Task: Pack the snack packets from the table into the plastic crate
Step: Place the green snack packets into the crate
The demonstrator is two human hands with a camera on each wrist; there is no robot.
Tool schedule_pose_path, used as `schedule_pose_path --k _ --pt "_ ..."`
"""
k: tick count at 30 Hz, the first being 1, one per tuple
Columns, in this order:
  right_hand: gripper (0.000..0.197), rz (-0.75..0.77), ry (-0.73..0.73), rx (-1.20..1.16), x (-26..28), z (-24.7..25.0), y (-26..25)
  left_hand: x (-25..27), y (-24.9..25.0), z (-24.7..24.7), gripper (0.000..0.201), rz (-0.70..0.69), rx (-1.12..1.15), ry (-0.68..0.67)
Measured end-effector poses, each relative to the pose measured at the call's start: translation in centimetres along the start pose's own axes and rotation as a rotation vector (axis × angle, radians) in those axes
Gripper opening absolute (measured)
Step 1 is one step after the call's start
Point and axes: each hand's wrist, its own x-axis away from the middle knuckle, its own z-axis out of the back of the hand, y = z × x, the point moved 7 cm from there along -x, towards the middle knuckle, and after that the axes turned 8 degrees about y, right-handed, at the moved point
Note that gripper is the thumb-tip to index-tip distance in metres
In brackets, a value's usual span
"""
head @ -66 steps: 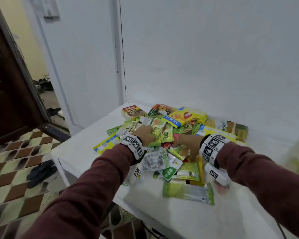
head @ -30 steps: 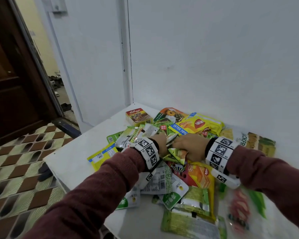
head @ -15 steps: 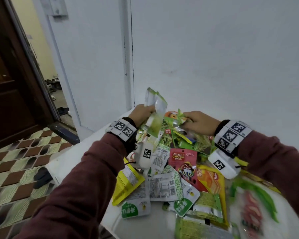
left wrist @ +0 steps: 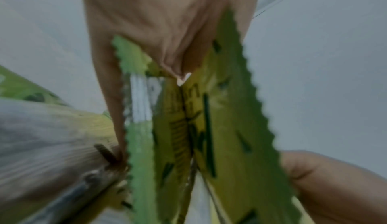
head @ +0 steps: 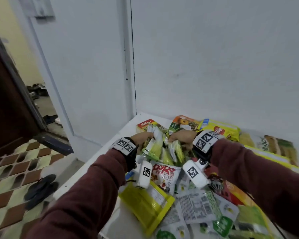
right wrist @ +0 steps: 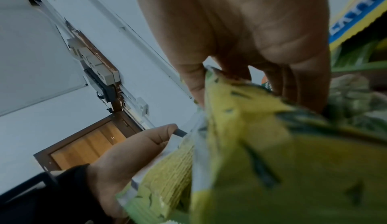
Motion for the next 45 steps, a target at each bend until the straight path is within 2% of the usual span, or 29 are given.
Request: schedule_pose_path --k 3,6,10,13,17,18,21,22,25,28,31,33,35,37,40,45 --pt "0.034 -0.027 0.048 0.158 0.0 0.2 0.0 0.5 0.0 -0.9 0.014 -0.007 -0.055 -0.082" --pt "0.029 -0.027 0.077 0.279 0.4 0.3 0.0 0.1 1.2 -1.0 0.015 -0.065 -0.037 -0.079" --pt "0.046 -0.062 0.172 0.245 0.6 1.1 0.6 -0.1 2.2 -1.4 0.017 -0.114 -0.137 -0.118" --pt "0.048 -0.071 0.208 0.198 1.1 1.5 0.7 -0.4 2.7 -1.8 0.033 -0.142 -0.190 -0.125" --pt "0.050 -0.098 0.272 0.107 1.9 2.1 1.3 -0.5 3.6 -2.5 0.073 -0.218 -0.243 -0.167" --pt "0.051 -0.105 0.303 0.083 2.3 2.5 1.3 -0.5 3.9 -2.6 0.069 -0.229 -0.284 -0.181" --pt "0.051 -0.108 0.394 0.001 3.7 4.1 1.6 0.3 5.3 -2.3 0.016 -0.271 -0.331 -0.179" --pt "0.050 -0.101 0.436 -0.049 4.2 4.8 1.7 0.6 6.0 -2.0 0.010 -0.284 -0.325 -0.178" --pt "0.049 -0.069 0.550 -0.171 6.0 7.4 2.0 1.7 8.5 -1.2 0.027 -0.393 -0.305 -0.155" --pt "0.045 0.004 0.604 -0.204 8.2 9.9 1.8 4.1 11.5 -0.8 0.037 -0.510 -0.289 -0.106" --pt "0.023 0.046 0.695 -0.275 11.1 12.8 2.4 7.6 14.8 -2.0 0.035 -0.639 -0.321 -0.072" --pt "0.014 0.072 0.768 -0.301 13.8 14.8 2.8 10.6 16.9 -3.5 0.045 -0.719 -0.308 -0.077" --pt "0.017 0.085 0.831 -0.291 17.0 16.9 3.6 13.7 18.7 -5.3 0.056 -0.799 -0.266 -0.089" --pt "0.026 0.066 0.898 -0.245 20.5 19.2 5.1 16.7 20.2 -7.8 0.043 -0.858 -0.227 -0.125" --pt "0.014 0.041 0.983 -0.215 26.3 22.1 8.2 20.8 21.7 -12.5 0.032 -0.916 -0.181 -0.204" --pt "0.010 -0.071 1.107 -0.161 36.3 26.6 15.9 27.7 22.1 -21.7 0.032 -0.977 -0.150 -0.333"
